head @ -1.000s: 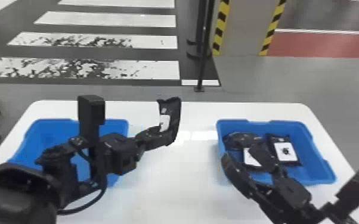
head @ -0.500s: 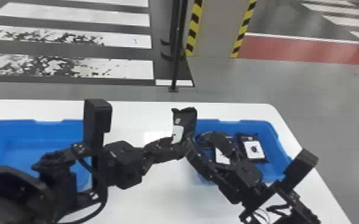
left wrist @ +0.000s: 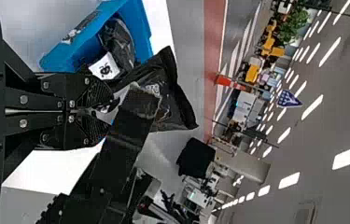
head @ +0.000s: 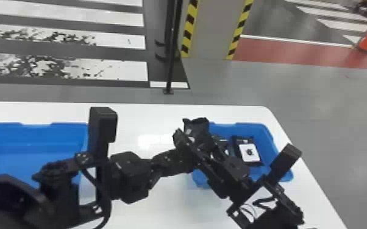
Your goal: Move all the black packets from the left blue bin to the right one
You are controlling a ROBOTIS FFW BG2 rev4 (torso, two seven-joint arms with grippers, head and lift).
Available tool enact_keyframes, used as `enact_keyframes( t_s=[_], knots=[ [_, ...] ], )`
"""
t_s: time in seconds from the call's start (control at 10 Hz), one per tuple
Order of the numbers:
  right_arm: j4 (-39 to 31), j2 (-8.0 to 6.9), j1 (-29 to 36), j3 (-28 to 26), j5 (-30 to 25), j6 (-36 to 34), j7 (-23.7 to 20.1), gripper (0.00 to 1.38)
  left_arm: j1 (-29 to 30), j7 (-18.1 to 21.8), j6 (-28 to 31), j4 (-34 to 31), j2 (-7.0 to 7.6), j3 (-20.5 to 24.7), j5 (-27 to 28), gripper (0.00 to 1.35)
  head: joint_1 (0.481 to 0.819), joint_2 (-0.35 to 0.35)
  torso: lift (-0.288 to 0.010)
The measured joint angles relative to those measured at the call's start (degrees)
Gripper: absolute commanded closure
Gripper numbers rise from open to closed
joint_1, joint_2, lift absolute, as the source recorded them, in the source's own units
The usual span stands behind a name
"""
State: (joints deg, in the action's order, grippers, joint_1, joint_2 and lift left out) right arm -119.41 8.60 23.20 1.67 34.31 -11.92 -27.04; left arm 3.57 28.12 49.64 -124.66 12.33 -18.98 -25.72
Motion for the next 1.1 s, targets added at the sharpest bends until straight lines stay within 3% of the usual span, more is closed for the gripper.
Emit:
enact_keyframes(
  t_s=[0.1,0.2,0.4,0.5,0.7,0.9,1.1],
  knots=[
    [0.3,-0.05,-0.3,0.0,0.4,0.0,0.7,1.29,0.0,0.0,0.0,0.0,-0.01,-0.2,-0.2,1.21,0.695,-0.228,-0.140],
    [0.3,-0.07,-0.4,0.0,0.5,0.5,1.1,1.29,0.0,0.0,-0.1,0.0,0.00,-0.2,-0.4,1.18,0.695,-0.232,-0.140],
    [0.3,-0.17,-0.6,0.1,0.7,1.3,1.4,1.29,0.7,-0.1,-0.5,0.0,-0.08,0.5,-0.8,0.30,0.695,-0.231,-0.140],
    [0.7,-0.23,-0.8,0.0,1.0,1.4,1.5,1.29,2.2,-0.1,-0.8,0.0,-0.17,1.8,-0.6,0.06,0.695,-0.222,-0.140],
    [2.1,-0.23,-2.0,-0.7,1.2,1.4,1.7,1.29,8.5,0.5,-3.6,-1.2,-0.47,6.8,-0.2,0.17,0.695,-0.197,-0.140],
    [6.7,0.09,-5.4,-3.0,-1.6,1.4,1.8,1.29,18.3,0.5,-6.2,-6.6,-2.60,16.1,1.5,0.18,0.695,-0.135,-0.140],
    [13.7,0.35,-9.4,-7.4,-7.1,1.7,1.9,1.28,23.3,0.5,-8.5,-9.4,-5.13,23.0,2.1,0.18,0.695,-0.127,-0.140]
  ],
)
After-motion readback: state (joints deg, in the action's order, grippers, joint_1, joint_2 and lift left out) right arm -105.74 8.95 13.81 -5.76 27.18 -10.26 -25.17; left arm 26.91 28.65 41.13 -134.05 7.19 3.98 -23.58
